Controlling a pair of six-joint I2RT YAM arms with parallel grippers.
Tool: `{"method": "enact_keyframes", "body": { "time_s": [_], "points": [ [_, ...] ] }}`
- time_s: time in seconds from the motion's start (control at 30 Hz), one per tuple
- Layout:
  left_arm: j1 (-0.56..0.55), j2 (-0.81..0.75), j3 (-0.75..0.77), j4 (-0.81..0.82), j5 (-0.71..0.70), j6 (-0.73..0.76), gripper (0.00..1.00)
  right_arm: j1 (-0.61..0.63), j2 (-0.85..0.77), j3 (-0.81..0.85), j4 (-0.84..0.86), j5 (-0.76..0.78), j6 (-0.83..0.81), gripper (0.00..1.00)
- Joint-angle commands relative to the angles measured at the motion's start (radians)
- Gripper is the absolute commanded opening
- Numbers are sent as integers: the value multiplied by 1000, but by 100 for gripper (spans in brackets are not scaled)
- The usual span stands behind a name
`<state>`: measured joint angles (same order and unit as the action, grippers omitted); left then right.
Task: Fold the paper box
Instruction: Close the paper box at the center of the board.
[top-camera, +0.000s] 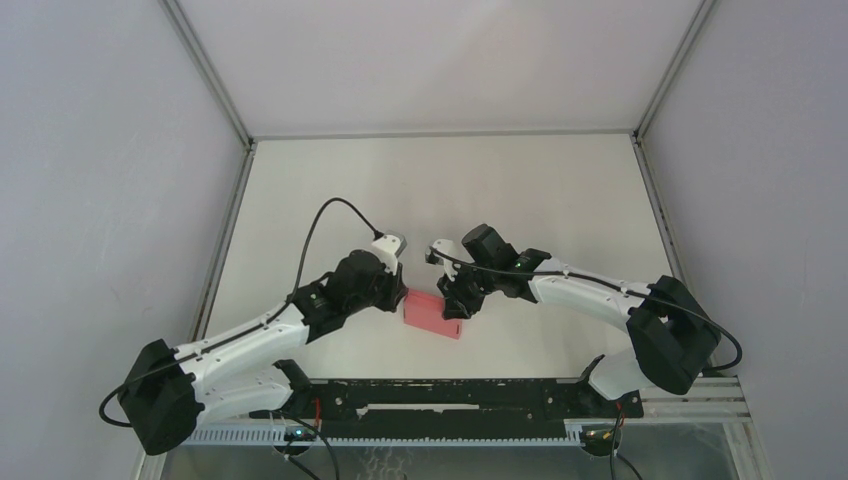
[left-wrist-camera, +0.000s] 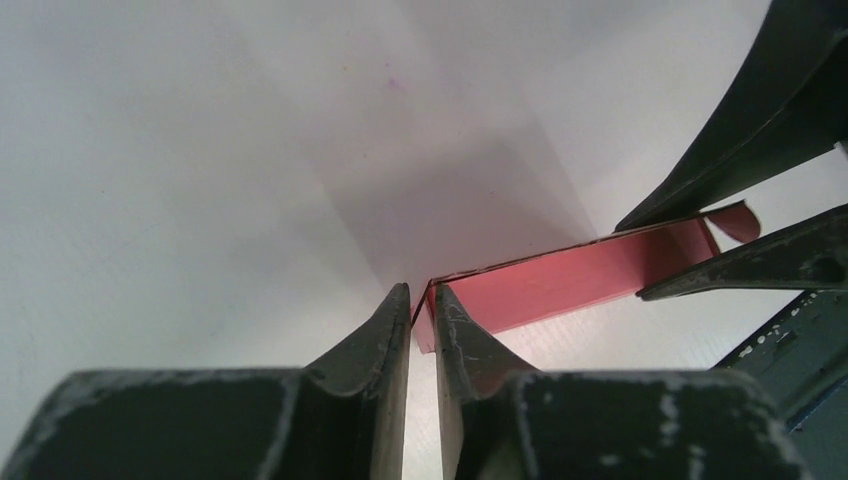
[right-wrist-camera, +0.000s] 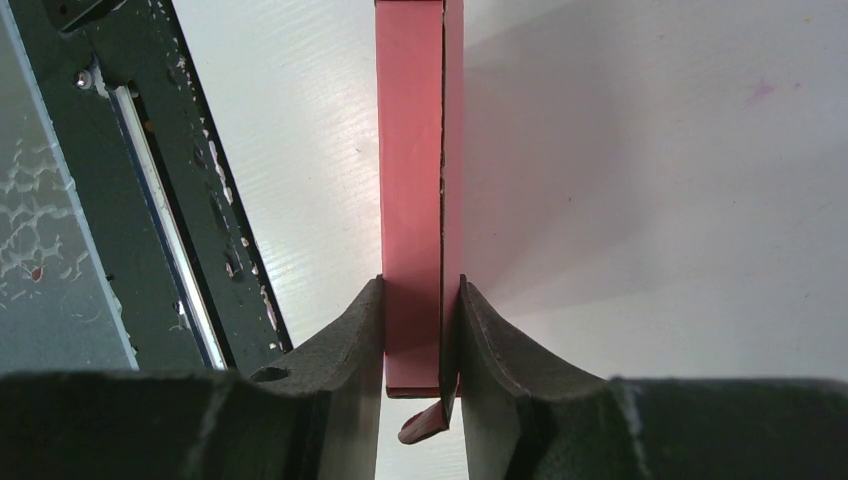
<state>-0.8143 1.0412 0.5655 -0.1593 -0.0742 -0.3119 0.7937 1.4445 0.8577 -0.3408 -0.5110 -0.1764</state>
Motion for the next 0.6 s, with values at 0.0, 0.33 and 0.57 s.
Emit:
{"method": "enact_keyframes", "body": {
  "time_s": [0.0,0.33,0.57],
  "points": [
    [-5,4,80,19,-13,27,22,6,4,17,32,-22,-6,14],
    [-4,6,79,16,-3,25,22,6,5,17,29,-21,-6,14],
    [-5,-3,62,16,-1,14,15,6,4,17,29,-22,-8,13]
  ]
}}
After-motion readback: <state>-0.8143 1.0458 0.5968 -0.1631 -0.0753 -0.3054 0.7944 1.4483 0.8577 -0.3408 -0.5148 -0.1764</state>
